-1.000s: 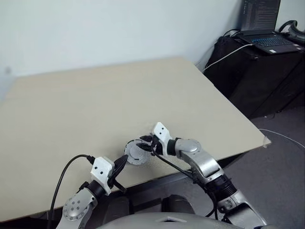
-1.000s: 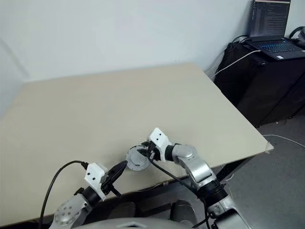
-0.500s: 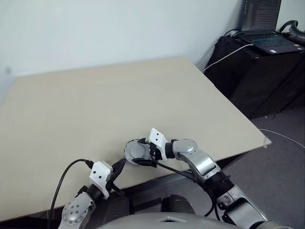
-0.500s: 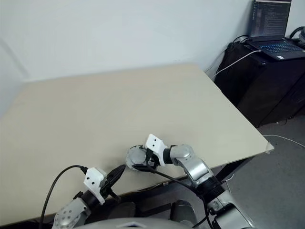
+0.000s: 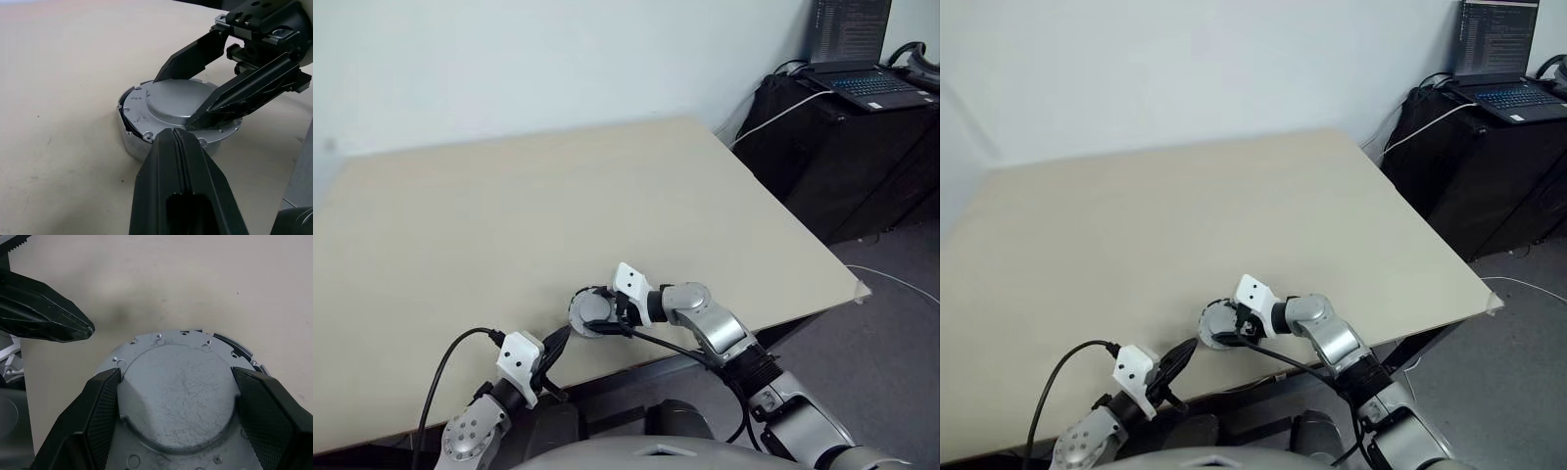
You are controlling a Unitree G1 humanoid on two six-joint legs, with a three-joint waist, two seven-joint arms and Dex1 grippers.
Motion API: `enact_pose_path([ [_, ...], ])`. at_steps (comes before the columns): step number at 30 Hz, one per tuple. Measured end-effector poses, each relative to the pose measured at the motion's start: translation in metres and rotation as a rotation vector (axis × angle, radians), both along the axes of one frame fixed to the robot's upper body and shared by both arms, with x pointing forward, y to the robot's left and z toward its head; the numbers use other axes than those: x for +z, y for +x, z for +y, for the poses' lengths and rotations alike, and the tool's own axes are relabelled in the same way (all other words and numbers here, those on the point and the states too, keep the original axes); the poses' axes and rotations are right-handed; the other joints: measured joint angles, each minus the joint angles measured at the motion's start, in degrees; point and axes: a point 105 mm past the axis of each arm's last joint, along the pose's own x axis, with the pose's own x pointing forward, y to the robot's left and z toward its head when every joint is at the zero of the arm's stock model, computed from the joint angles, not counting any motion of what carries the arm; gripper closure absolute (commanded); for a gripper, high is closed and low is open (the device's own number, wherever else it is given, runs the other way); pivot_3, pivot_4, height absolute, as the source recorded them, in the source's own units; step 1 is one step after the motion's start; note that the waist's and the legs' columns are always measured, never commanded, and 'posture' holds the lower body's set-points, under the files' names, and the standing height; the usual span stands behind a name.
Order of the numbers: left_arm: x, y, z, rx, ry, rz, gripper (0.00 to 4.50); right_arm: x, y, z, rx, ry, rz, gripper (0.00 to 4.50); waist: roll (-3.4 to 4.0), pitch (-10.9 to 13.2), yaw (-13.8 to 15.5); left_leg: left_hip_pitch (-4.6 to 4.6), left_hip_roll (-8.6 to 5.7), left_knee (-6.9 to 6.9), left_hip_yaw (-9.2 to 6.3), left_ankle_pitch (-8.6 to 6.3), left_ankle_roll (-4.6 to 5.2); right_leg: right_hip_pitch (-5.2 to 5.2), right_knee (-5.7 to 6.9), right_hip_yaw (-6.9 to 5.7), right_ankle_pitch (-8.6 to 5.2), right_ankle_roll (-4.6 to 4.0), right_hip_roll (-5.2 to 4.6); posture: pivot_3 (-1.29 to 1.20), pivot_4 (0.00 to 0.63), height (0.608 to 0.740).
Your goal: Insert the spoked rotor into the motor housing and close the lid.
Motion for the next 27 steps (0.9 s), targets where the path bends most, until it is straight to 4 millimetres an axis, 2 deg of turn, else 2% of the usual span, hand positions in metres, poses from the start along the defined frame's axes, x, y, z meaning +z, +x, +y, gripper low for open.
enact_pose_path([
  [13, 0.015, 0.004, -0.009, -0.005, -0.002, -0.006, 4.5, 0.0, 0.001, 0.001, -0.059, 0.044, -0.026, 1.23, 0.01, 0.01, 0.03, -0.01, -0.01, 0.0, 0.0, 0.0, 0.0, 0.0, 0.0, 0.01, 0.0, 0.01, 0.0, 0.0, 0.0, 0.74],
  [27, 0.012, 0.003, -0.009, -0.003, 0.001, 0.018, 4.5, -0.002, 0.003, 0.004, -0.067, 0.019, -0.082, 1.23, 0.03, 0.02, -0.02, 0.0, -0.01, 0.0, 0.01, 0.0, 0.0, -0.01, 0.0, 0.02, 0.0, 0.01, 0.0, 0.0, 0.0, 0.74],
])
